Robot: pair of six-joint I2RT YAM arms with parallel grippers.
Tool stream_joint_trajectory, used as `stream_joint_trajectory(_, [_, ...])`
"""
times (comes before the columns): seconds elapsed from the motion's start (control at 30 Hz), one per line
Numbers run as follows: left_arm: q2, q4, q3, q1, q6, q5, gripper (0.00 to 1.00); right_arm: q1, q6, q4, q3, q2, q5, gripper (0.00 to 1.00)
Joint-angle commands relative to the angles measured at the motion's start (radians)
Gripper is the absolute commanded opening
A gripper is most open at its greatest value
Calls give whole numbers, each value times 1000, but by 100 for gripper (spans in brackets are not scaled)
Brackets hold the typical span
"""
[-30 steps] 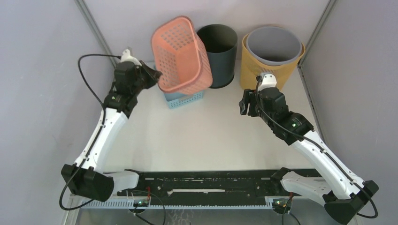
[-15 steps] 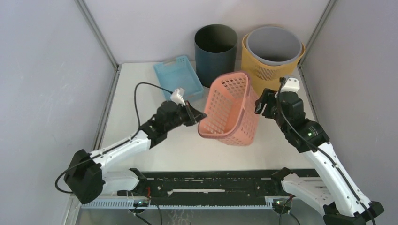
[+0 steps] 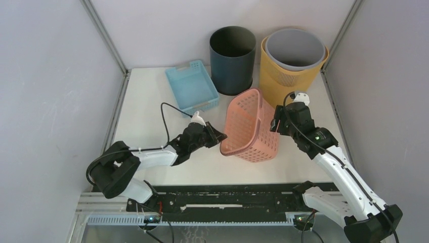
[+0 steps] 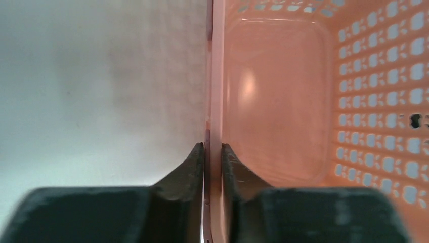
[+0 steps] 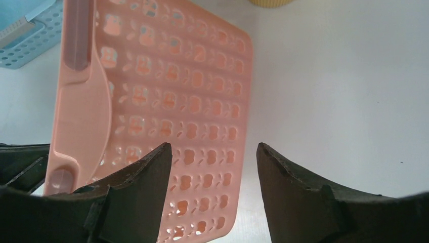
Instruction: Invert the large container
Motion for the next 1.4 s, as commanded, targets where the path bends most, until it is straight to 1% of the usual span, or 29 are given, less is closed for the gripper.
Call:
stream_joint_trajectory(0.0, [-13,-63,44,1,35,-50,29,-13,13,73,-2,-4,-21,71])
stream_joint_trajectory(0.07, [-27,-246,92,0,93,-81,38,-20,10,82,-11,0,-30,71])
stream_joint_trajectory(0.13, [-52,-372,127,-1,149,-122,41,-29,9,91,-18,4,-42,71])
stream_joint_trajectory(0.17, [-68,-427,138,-1,167,-154,44,-32,8,96,-21,5,-48,71])
stream_joint_trajectory(0.2, [-88,-466,144,-1,186,-174,45,-33,8,99,-24,8,-50,71])
stream_joint_trajectory(0.3, [-156,-548,160,-1,222,-215,48,-39,2,108,-31,12,-61,71])
stream_joint_trajectory(0.43, [-225,-684,236,-5,279,-263,50,-42,-2,114,-34,11,-77,71])
stream_joint_trajectory(0.6, [-277,-811,323,-5,334,-305,51,-44,-4,112,-34,1,-89,71])
stream_joint_trajectory(0.7, [-284,-885,366,0,348,-361,52,-44,-2,110,-33,-8,-100,71])
stream_joint_trajectory(0.77, [-298,-891,362,27,344,-360,53,-43,0,108,-34,-12,-107,71])
stream_joint_trajectory(0.87, [-339,-843,335,63,322,-321,54,-39,1,108,-34,-18,-115,71])
stream_joint_trajectory(0.93, [-375,-758,303,90,302,-247,60,-35,0,108,-34,-20,-118,71])
stream_joint_trajectory(1.03, [-393,-615,285,118,276,-108,63,-28,-1,111,-37,-19,-116,71])
stream_joint_trajectory(1.13, [-368,-549,322,119,257,-38,66,-24,1,113,-40,-17,-117,71])
stream_joint_trajectory(1.23, [-311,-494,358,119,236,30,66,-19,2,117,-43,-17,-117,71])
stream_joint_trajectory(1.37, [-201,-525,417,119,230,60,67,-17,3,121,-46,-16,-121,72])
